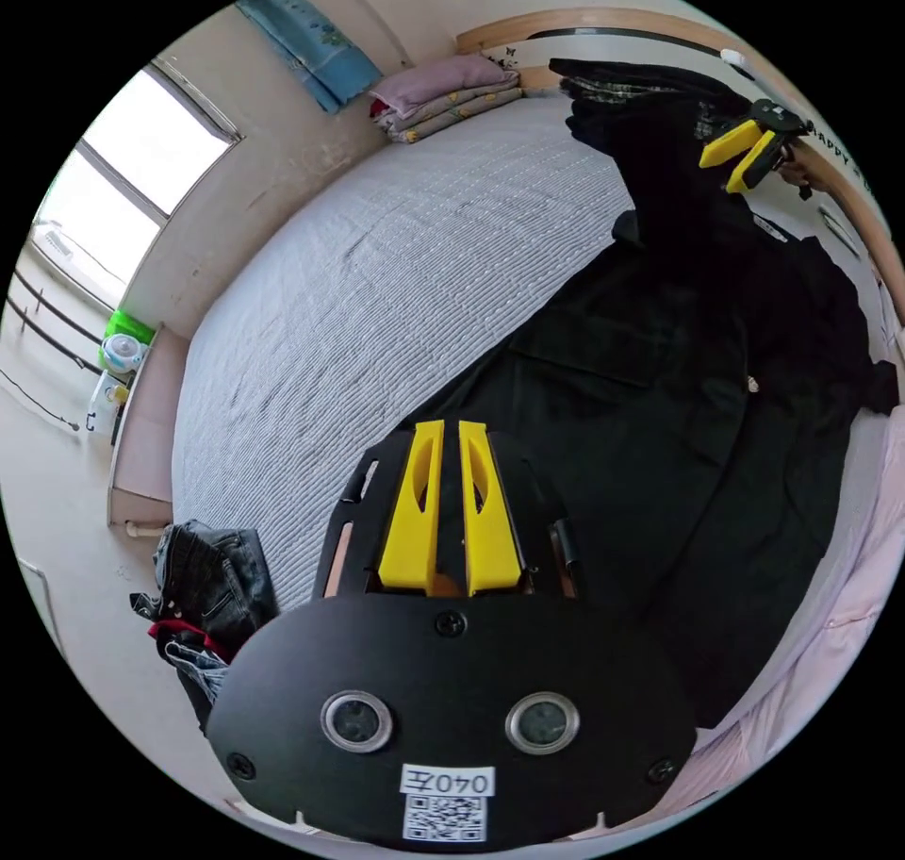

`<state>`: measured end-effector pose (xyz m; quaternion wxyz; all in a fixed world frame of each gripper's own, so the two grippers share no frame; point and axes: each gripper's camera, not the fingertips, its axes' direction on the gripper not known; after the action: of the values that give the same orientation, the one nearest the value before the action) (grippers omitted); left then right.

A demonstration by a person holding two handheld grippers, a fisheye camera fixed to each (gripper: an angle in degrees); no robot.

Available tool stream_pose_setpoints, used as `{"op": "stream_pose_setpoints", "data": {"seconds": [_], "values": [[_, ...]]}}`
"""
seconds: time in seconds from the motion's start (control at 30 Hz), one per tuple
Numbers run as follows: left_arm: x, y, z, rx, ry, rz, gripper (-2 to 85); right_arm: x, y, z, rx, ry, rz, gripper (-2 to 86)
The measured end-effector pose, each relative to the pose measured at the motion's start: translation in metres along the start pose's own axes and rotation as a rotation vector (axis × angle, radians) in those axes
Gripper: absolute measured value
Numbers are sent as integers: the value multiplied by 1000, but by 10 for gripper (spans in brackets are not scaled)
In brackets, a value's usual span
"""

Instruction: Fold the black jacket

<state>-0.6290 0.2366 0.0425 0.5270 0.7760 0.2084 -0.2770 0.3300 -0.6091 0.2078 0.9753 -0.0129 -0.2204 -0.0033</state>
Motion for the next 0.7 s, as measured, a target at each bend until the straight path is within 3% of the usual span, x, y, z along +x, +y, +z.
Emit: {"op": "stream_pose_setpoints", "data": {"seconds": [0.17,0.27,0.5,0.57,0.63,0.7], "values": [[31,-35,6,14,64,56,-11,-4,26,-25,120,-107,20,139],[46,-44,7,10,107,92,-12,-11,28,-5,45,-205,17,137],[75,-73,31,3,439,68,-13,-13,47,69,-92,-357,166,135],[81,-83,39,-1,459,63,-13,-10,51,86,-91,-410,215,107],[83,-91,45,-6,462,57,-13,-14,54,84,-82,-418,198,5],[81,-95,48,-17,448,56,-13,-26,60,62,-63,-410,117,-4]]}}
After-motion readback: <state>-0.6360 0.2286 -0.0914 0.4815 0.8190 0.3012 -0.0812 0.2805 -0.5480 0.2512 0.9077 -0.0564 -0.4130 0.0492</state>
